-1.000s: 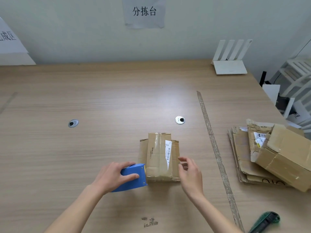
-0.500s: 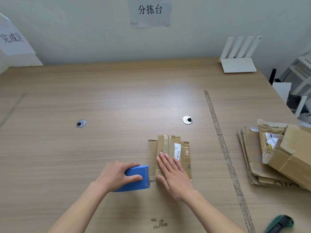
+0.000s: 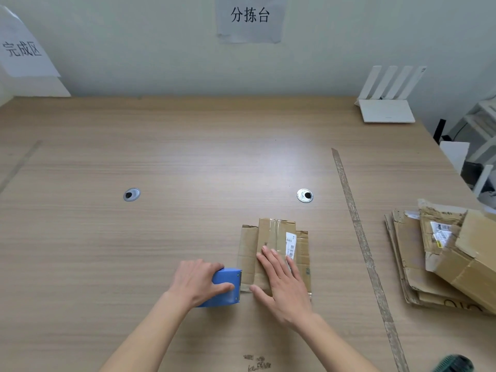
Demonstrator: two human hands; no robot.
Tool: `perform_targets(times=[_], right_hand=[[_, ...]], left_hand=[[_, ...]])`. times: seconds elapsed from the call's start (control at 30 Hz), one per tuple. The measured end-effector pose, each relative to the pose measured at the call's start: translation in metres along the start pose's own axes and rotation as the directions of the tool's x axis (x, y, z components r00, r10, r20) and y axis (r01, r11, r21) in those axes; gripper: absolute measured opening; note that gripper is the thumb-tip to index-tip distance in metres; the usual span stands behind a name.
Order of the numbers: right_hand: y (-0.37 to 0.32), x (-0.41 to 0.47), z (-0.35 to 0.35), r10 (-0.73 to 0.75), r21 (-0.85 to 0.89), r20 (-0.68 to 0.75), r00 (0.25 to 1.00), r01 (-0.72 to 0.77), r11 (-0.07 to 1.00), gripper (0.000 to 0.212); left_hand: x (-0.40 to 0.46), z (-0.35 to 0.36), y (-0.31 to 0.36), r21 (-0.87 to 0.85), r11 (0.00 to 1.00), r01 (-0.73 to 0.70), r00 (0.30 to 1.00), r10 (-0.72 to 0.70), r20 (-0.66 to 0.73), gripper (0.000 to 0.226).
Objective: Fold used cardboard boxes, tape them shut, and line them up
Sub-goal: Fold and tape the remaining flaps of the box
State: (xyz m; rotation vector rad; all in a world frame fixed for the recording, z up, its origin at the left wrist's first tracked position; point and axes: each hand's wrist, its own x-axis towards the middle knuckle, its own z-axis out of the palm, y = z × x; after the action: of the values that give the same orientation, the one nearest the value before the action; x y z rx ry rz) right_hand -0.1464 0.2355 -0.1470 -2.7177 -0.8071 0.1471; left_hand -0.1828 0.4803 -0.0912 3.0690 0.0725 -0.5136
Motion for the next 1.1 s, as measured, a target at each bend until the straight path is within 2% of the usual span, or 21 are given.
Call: perform_targets(times=[0.23,0.5,0.63,0.77,0.93,1.1], right_hand=[[-0.003,0.002,0.003,0.028,0.031,-0.033,0.999,-0.027,0.999,0.078],[-0.015,0.004,0.006,0.077,0.037,-0.123,0.989,-0.073,0.997,0.078],[-0.019,0.006,0.006,0.091,0.042,-0.113,0.99,-0.086,0.995,0.077],[-0.023,0.007,0.004,0.108,0.058,-0.098,0.989,-0.103,0.993,0.076],[-0.022,0.003,0.004,0.095,0.063,-0.09,0.991,-0.089,0.994,0.077],[-0.028,0.005,0.004,0.139,0.03,-0.116,0.983,-0.136,0.99,0.072]], left_hand=[[0.008,0.008,0.007,0.023,0.999,0.029,0.996,-0.027,-0.09,0.076],[0.007,0.003,0.035,0.216,0.975,0.055,0.994,-0.034,-0.102,0.057],[0.007,-0.006,0.053,0.237,0.97,0.062,0.998,-0.053,-0.046,0.047],[0.008,-0.01,0.055,0.265,0.96,0.087,0.995,-0.07,-0.073,0.046],[0.008,-0.003,0.044,0.225,0.969,0.104,0.99,-0.078,-0.121,0.049],[-0.005,0.022,0.011,0.014,0.995,0.095,0.953,-0.087,-0.291,0.059]])
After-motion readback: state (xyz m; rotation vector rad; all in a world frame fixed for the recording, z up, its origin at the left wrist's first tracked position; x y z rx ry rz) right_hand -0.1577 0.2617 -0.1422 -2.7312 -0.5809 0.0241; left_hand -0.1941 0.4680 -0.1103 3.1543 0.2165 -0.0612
